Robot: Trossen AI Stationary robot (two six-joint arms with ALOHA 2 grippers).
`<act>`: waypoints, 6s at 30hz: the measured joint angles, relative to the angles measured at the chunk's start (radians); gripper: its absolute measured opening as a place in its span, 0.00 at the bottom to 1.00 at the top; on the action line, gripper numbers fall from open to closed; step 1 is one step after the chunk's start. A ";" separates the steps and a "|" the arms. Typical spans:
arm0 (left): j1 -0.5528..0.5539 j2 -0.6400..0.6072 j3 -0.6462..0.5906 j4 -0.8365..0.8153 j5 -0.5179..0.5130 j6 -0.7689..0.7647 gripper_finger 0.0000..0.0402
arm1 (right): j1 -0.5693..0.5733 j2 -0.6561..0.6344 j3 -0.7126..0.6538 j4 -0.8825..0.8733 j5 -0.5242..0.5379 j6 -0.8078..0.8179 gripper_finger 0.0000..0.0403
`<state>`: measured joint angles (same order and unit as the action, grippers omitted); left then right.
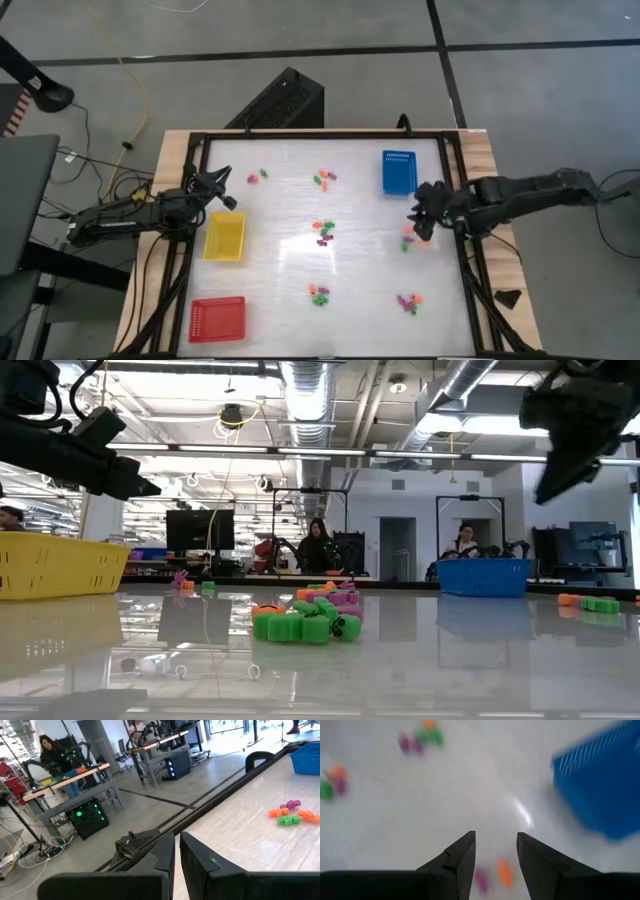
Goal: Sort Halloween decoration
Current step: Put the purple skeleton toy into the blue bin
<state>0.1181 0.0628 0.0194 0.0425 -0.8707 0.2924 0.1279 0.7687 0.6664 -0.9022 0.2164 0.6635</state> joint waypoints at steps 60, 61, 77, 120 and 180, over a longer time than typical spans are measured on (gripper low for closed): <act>0.000 0.000 0.000 0.000 0.000 0.000 0.04 | 0.467 0.990 0.483 0.150 -0.481 0.858 0.43; 0.000 0.000 0.000 0.000 0.000 0.000 0.04 | 0.467 0.983 0.483 0.145 -0.481 0.858 0.43; 0.000 0.000 0.000 0.000 0.000 0.000 0.04 | 0.468 0.969 0.471 0.026 -0.458 0.855 0.43; 0.000 0.000 0.000 0.000 0.000 0.000 0.04 | 0.465 1.004 0.462 0.131 -0.391 0.685 0.10; 0.000 0.000 0.000 0.000 0.000 0.000 0.04 | 0.558 0.723 0.150 0.718 0.123 -0.251 0.14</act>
<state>0.1181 0.0628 0.0193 0.0429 -0.8707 0.2924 0.6861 1.4921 0.8160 -0.1844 0.3394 0.4129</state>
